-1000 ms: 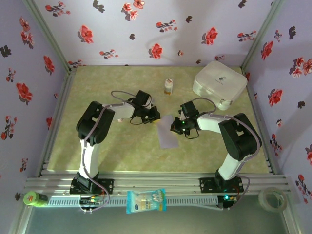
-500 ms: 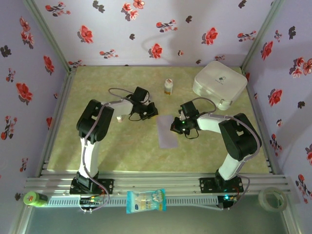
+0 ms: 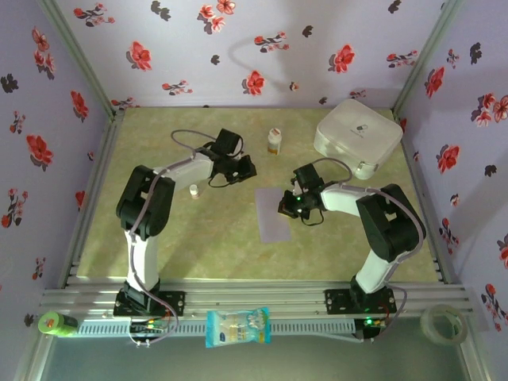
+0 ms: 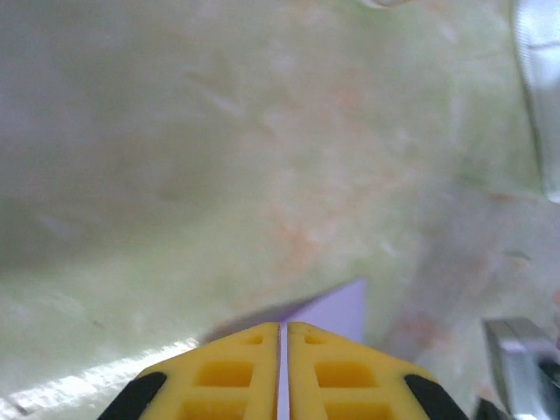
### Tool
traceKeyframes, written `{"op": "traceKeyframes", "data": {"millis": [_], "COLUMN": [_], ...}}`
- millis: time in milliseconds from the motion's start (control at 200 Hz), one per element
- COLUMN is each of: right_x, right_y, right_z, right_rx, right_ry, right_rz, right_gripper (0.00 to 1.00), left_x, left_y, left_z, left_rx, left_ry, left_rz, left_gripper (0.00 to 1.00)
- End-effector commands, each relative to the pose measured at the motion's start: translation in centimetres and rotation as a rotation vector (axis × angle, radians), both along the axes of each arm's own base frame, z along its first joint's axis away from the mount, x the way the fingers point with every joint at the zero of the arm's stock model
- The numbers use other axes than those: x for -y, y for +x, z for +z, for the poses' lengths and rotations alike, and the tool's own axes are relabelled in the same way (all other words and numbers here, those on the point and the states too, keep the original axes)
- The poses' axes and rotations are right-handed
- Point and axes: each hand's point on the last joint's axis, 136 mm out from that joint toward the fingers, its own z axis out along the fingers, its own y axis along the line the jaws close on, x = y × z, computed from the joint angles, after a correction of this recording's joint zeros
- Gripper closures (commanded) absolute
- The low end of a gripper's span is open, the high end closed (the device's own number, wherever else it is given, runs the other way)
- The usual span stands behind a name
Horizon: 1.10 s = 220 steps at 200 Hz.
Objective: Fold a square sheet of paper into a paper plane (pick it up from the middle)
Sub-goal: First fold the square sheet of paper in half at the center of the table, then fold the triangle a second time at the center of the table.
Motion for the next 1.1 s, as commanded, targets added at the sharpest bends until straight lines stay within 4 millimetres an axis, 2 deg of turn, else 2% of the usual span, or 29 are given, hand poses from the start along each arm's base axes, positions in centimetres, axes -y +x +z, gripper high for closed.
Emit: {"op": "traceKeyframes", "data": {"millis": [0, 130, 195, 265, 405, 510, 710, 865, 1000, 1095], "right_x": [0.1, -1.2, -1.1, -0.1, 2.1, 3.0, 2.9, 2.9, 3.9, 3.8], "right_y": [-0.5, 1.2, 1.5, 1.3, -0.4, -1.9, -5.1, -6.2, -7.9, -8.4], "right_z": [-0.2, 3.6, 5.1, 5.8, 5.3, 5.0, 3.7, 3.0, 1.8, 1.8], "right_rx": [-0.033, 0.067, 0.105, 0.129, 0.098, 0.077, -0.013, -0.039, -0.098, -0.109], "right_ry": [-0.005, 0.084, 0.092, 0.062, 0.024, 0.027, 0.099, 0.135, 0.069, 0.084], "right_rz": [-0.005, -0.006, -0.010, -0.033, -0.082, -0.108, -0.112, -0.127, -0.098, -0.094], "right_gripper": [1.00, 0.94, 0.90, 0.88, 0.86, 0.83, 0.75, 0.69, 0.65, 0.63], "left_x": [1.2, 2.5, 2.8, 3.0, 3.4, 3.7, 3.9, 3.1, 2.5, 1.8], "left_y": [-2.8, -5.1, -6.2, -6.8, -7.0, -6.7, -6.6, -6.6, -7.0, -7.5], "left_z": [2.1, 2.2, 1.6, 0.9, -0.5, -1.4, -3.2, -4.9, -6.4, -7.7], "left_rx": [0.026, 0.013, -0.004, -0.014, -0.037, -0.044, -0.080, -0.101, -0.119, -0.134], "left_ry": [-0.016, -0.059, -0.059, -0.057, -0.066, -0.059, -0.046, -0.028, -0.005, 0.010], "left_rz": [-0.065, -0.082, -0.096, -0.104, -0.096, -0.102, -0.100, -0.077, -0.072, -0.054], "left_gripper": [0.90, 0.90, 0.90, 0.90, 0.90, 0.90, 0.90, 0.90, 0.90, 0.90]}}
